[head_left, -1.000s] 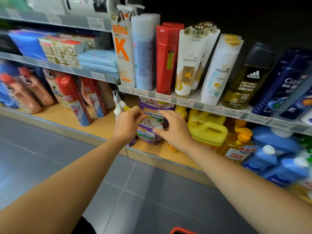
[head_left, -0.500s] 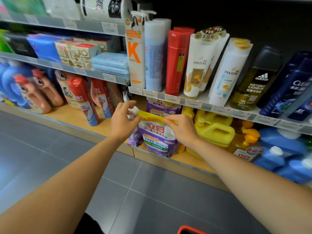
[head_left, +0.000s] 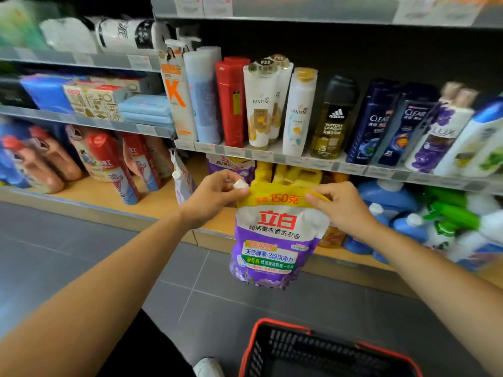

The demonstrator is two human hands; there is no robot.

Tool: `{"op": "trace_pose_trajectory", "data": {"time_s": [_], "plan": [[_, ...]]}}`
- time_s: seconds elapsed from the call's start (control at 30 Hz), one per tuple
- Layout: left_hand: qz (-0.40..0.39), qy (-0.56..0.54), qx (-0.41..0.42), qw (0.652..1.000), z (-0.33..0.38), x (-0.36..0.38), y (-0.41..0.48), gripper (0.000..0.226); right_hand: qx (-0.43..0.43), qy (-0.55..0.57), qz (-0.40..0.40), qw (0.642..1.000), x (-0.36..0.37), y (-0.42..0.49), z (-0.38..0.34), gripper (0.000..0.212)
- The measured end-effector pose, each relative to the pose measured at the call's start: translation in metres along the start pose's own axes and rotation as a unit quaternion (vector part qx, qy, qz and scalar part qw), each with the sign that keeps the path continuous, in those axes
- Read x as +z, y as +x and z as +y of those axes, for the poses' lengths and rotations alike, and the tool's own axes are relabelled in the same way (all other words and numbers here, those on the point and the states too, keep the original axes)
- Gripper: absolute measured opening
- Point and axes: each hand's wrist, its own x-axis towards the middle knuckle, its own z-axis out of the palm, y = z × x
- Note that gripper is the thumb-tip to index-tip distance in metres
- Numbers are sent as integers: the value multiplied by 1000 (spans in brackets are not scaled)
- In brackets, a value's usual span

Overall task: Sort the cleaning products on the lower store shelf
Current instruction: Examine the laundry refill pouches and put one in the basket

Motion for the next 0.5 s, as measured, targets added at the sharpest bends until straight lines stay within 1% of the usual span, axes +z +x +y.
{"op": "trace_pose_trajectory", "data": {"time_s": [0.07, 0.17, 0.27, 0.33, 0.5], "plan": [[-30, 24, 24, 999, 12, 31, -9, 30, 15, -4, -15, 1000, -25, -24, 7, 12], [-62, 86, 47, 993, 20, 76, -24, 26, 23, -18, -35, 999, -46, -60, 13, 37], [-61, 113, 58, 990, 27, 106, -34, 25, 20, -44, -46, 998, -43, -91, 19, 49], [-62, 116, 68, 989, 32, 120, -39, 27, 15, -23, -37, 999, -35, -104, 23, 48], [-26, 79, 56, 995, 26, 157, -53, 19, 22, -27, 4, 999, -41, -109, 35, 28]]}}
